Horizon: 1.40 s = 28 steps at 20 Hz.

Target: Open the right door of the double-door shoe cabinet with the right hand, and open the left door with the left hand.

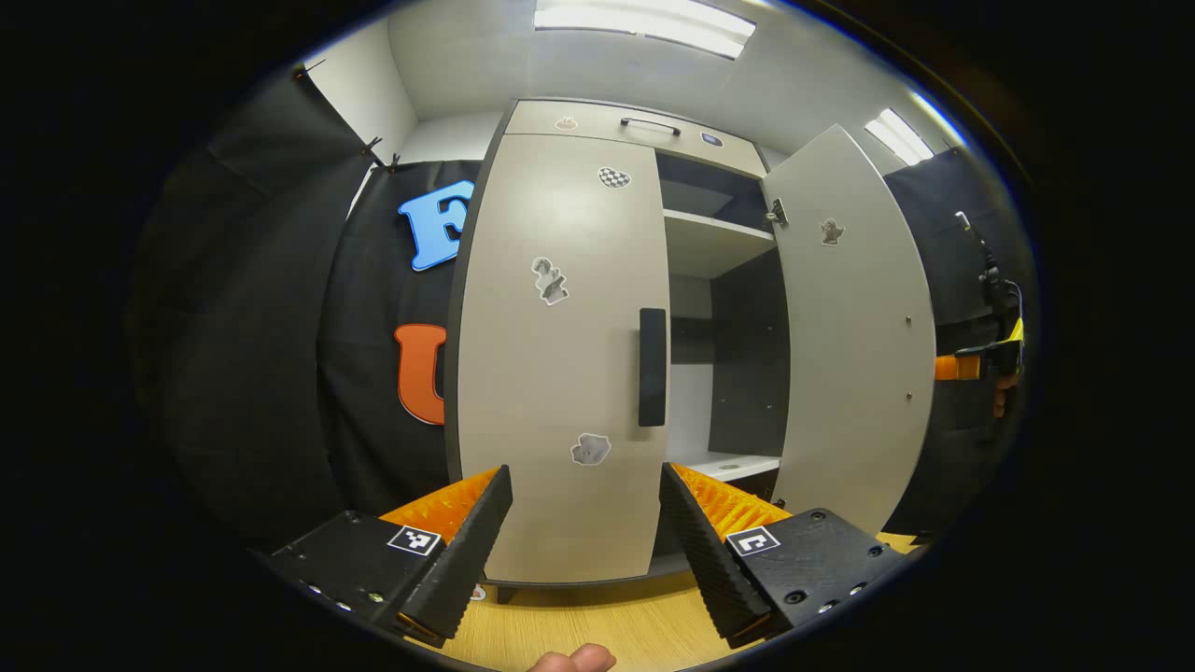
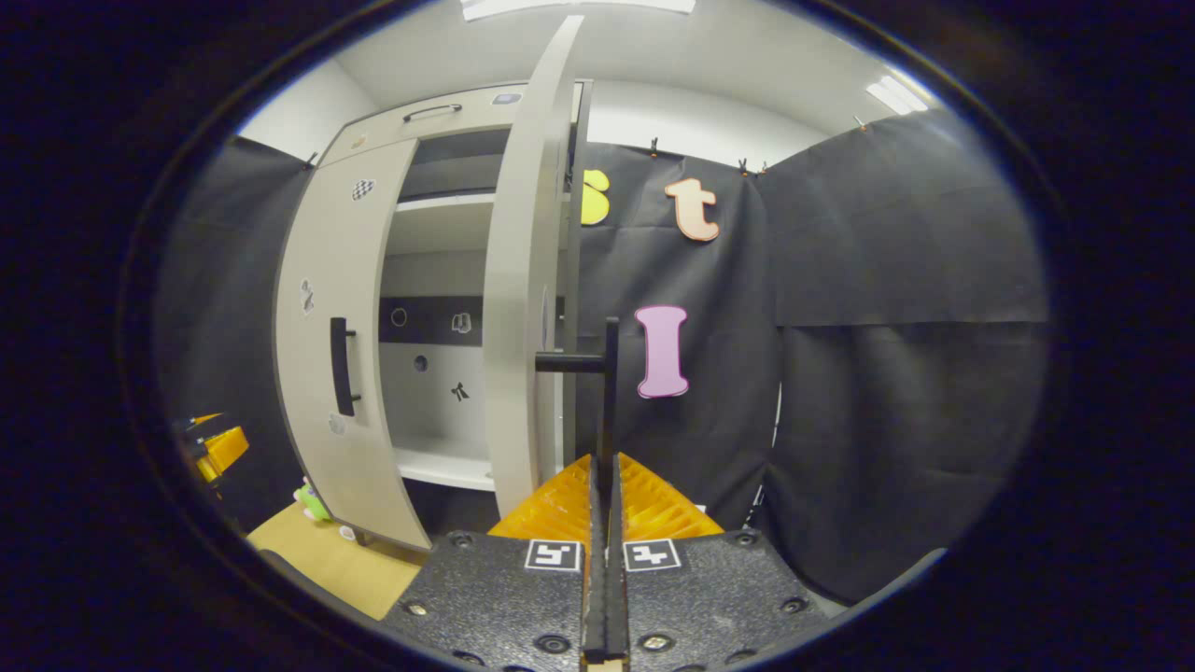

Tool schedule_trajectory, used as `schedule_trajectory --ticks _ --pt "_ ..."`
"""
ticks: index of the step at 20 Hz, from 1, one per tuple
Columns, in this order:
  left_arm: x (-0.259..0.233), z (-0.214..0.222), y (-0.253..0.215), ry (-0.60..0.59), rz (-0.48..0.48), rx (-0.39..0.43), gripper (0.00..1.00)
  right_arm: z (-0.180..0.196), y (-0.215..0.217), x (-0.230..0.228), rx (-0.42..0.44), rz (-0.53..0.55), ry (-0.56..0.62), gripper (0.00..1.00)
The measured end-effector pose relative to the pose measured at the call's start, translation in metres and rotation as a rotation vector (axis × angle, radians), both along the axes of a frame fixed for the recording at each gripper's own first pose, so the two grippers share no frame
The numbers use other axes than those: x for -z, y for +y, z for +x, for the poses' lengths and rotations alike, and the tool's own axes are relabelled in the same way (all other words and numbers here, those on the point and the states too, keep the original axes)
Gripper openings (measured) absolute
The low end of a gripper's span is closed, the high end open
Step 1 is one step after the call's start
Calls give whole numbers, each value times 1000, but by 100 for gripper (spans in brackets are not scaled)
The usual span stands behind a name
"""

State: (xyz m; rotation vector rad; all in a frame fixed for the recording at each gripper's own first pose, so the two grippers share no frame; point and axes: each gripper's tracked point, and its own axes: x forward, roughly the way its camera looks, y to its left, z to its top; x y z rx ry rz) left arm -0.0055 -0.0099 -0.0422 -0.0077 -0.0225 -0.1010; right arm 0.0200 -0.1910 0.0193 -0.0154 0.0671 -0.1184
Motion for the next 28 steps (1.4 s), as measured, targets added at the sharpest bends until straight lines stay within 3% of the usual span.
schedule_trajectory --ticks 4,8,9,11,16,17,18,24,28 --pt "-1 -3 3 -9 8 -24 95 -43 27 -13 22 -51 -21 4" --pt "0 -8 -8 -2 -5 -9 95 -48 80 -17 -63 6 -62 4" --pt "0 -9 -9 -1 -3 -6 95 -48 90 -15 -89 7 -66 8" --pt "-3 -11 -13 -4 5 -2 95 -47 108 -7 -128 6 -55 33" --pt "-12 -20 -31 -17 12 7 95 -39 119 11 -128 20 -32 73" --pt "-16 -19 -35 -21 10 9 95 -38 119 14 -131 33 -28 90" --pt "-21 -16 -41 -27 5 14 95 -37 119 18 -140 48 -20 97" --pt "-64 40 -76 -85 -14 37 95 -42 112 31 -190 75 -11 97" --pt "-58 102 -96 -21 -7 41 95 -44 108 31 -222 61 -16 97"
